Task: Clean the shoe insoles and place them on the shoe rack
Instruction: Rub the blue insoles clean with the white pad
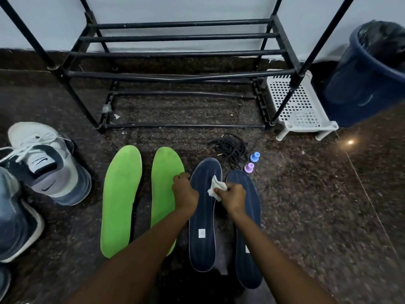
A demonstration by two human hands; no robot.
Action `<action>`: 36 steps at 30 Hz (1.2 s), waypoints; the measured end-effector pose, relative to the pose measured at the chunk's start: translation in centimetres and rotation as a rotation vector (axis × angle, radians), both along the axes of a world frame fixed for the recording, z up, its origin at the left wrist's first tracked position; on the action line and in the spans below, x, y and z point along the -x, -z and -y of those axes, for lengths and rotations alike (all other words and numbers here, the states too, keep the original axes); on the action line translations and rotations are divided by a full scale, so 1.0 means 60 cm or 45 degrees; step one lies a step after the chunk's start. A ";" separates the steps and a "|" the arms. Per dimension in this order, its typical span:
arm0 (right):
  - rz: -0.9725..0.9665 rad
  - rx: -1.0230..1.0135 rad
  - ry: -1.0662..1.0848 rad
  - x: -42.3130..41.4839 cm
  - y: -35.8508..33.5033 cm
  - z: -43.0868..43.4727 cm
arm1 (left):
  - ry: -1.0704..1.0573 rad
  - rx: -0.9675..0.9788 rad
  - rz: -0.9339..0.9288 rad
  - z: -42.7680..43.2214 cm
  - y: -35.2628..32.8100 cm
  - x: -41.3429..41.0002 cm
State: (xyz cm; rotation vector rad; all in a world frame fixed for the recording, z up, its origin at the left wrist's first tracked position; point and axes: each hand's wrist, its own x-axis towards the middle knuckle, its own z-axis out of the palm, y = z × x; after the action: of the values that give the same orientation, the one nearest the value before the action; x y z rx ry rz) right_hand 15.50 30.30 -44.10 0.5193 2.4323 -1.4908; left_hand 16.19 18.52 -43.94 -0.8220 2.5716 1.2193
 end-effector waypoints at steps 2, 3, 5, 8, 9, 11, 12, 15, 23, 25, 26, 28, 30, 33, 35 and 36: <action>0.006 0.020 0.020 -0.002 -0.005 -0.005 | -0.049 -0.054 0.011 0.006 -0.004 0.001; 0.010 0.035 0.035 -0.003 -0.007 -0.007 | -0.072 -0.093 0.011 0.007 -0.010 0.000; 0.003 0.055 0.045 -0.002 -0.014 -0.010 | -0.071 -0.152 -0.028 0.010 -0.028 -0.001; -0.028 0.074 0.036 0.003 -0.044 -0.012 | -0.017 -0.177 -0.052 0.015 -0.061 0.000; -0.035 0.091 0.028 0.005 -0.057 -0.014 | 0.005 -0.178 -0.055 0.016 -0.074 0.002; -0.072 0.135 0.014 0.011 -0.096 -0.018 | 0.024 -0.205 -0.089 0.019 -0.106 0.007; -0.104 0.149 0.007 0.015 -0.117 -0.020 | 0.013 -0.234 -0.106 0.020 -0.127 0.010; -0.188 0.125 0.008 0.031 -0.179 -0.027 | -0.037 -0.373 -0.148 0.021 -0.187 0.017; -0.386 0.162 -0.035 0.020 -0.398 -0.050 | 0.029 -0.781 -0.148 0.020 -0.383 -0.011; -0.400 0.136 -0.084 0.007 -0.454 -0.060 | 0.108 -0.814 -0.155 0.020 -0.437 -0.028; -0.401 0.135 -0.112 0.000 -0.480 -0.066 | 0.150 -0.813 -0.168 0.021 -0.461 -0.038; -0.386 0.123 -0.176 -0.023 -0.537 -0.075 | 0.228 -0.802 -0.214 0.023 -0.511 -0.061; -0.360 0.166 -0.190 -0.049 -0.585 -0.082 | 0.278 -0.797 -0.275 0.023 -0.557 -0.088; -0.277 0.389 -0.194 -0.099 -0.645 -0.085 | 0.299 -0.883 -0.410 0.020 -0.610 -0.128; -0.224 0.452 -0.213 -0.132 -0.676 -0.085 | 0.262 -1.013 -0.476 0.013 -0.633 -0.157; -0.205 0.474 -0.221 -0.147 -0.689 -0.084 | 0.210 -1.121 -0.491 0.007 -0.642 -0.171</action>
State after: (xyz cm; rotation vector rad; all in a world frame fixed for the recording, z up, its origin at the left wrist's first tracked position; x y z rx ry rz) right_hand 24.32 35.32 -2.75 0.1130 2.1621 -1.9063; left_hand 26.43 18.08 -5.39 -0.1861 1.8941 2.3256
